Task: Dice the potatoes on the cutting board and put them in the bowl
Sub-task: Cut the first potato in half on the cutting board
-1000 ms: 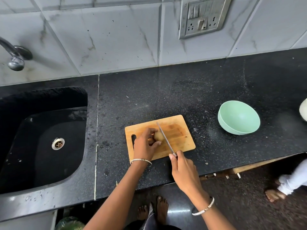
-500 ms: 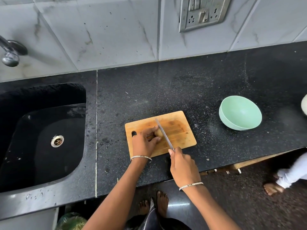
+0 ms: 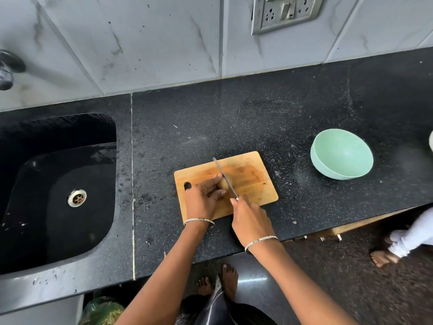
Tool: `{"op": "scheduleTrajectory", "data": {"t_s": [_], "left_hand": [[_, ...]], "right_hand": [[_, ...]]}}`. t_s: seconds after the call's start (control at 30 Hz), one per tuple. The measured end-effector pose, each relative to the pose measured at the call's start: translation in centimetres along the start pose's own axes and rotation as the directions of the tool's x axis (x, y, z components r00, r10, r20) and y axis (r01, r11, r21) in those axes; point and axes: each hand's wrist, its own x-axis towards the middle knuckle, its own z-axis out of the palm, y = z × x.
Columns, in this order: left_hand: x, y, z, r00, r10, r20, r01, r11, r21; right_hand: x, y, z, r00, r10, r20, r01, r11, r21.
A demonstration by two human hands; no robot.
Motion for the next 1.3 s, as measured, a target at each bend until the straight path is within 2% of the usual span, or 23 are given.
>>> {"op": "scheduleTrajectory", "data": {"t_s": [0.1, 0.4, 0.7, 0.9, 1.07, 1.3], "left_hand": [[0.1, -0.1, -0.1, 1.0, 0.025, -0.001, -0.025, 0.999, 0.041], [0.4, 0.0, -0.5, 0.998, 0.064, -0.011, -0.063, 0.992, 0.114], [0.6, -0.7, -0.7, 0.999, 0.025, 0.034, -0.025, 1.0, 0.0], [0.1, -0.6, -0.8, 0.998, 0.031, 0.058, -0.028, 0.998, -0.051], [0.0, -0.3, -1.1, 0.996, 0.054, 0.07, -0.051, 0.998, -0.04], [-0.3, -0.3, -1.1, 0.997, 0.046, 0.064, -0.042, 0.997, -0.06]], "right_hand": [[0.8, -0.3, -0.1, 1.0, -0.008, 0.008, 0.008, 1.0, 0.015], [-0.5, 0.1, 0.9, 0.999, -0.024, -0.023, 0.021, 0.99, -0.142], [0.5, -0.4, 2.6, 0.999, 0.033, 0.013, -0.031, 0.987, -0.16], [-1.9, 0.5, 2.2, 0.997, 0.07, 0.04, -0.063, 0.985, -0.161], [-3.5, 1.3, -0.5, 0.987, 0.134, 0.083, -0.132, 0.991, -0.032], [0.9, 0.6, -1.9, 0.985, 0.134, -0.105, -0.102, 0.96, 0.262]]}}
